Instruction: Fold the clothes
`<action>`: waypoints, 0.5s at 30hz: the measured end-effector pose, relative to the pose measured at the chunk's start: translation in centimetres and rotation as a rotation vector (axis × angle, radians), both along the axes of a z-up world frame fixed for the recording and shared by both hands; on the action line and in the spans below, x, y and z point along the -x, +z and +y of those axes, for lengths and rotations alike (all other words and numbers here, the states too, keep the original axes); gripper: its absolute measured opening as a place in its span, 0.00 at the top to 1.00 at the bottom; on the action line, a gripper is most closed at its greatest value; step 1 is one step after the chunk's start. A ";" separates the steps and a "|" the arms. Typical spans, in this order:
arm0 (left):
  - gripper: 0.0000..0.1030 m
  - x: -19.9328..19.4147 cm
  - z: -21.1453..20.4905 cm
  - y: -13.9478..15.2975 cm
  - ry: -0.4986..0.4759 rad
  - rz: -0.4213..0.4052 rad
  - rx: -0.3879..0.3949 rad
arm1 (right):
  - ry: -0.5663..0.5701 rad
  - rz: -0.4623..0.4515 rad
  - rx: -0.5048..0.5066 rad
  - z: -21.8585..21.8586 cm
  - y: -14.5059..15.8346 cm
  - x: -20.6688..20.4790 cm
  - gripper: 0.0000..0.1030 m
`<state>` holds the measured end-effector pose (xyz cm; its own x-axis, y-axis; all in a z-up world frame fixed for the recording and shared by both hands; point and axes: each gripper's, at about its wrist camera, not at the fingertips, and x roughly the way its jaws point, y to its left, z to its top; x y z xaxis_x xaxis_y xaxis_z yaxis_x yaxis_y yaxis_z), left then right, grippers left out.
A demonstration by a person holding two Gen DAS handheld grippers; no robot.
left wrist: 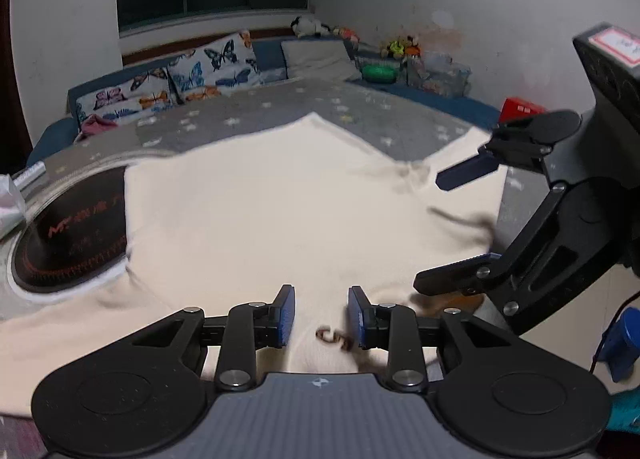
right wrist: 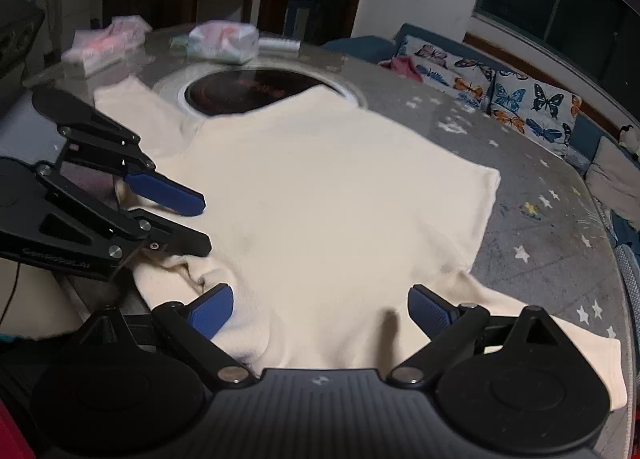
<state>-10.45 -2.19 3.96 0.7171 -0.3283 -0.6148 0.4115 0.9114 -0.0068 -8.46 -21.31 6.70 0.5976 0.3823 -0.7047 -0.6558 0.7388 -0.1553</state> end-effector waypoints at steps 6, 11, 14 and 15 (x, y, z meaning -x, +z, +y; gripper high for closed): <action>0.65 -1.5 -0.9 0.9 0.003 0.001 0.035 | -0.213 0.000 -0.101 -4.8 1.2 -1.9 0.08; 0.65 -2.1 -2.9 1.0 -0.047 0.000 0.036 | -0.433 -0.009 -0.109 -9.9 0.7 -3.9 0.14; 0.65 -2.4 -4.1 0.8 -0.072 0.005 0.036 | -0.540 -0.014 -0.111 -12.6 0.1 -4.7 0.18; 0.64 -2.5 -4.5 0.8 -0.080 0.007 0.035 | -0.569 -0.022 -0.107 -13.3 -0.1 -4.8 0.19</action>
<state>-7.97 -6.69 4.73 0.6834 -0.4061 -0.6067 0.4828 0.8747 -0.0417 -3.66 -34.66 6.61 0.7439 0.0651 -0.6651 -0.1481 0.9866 -0.0691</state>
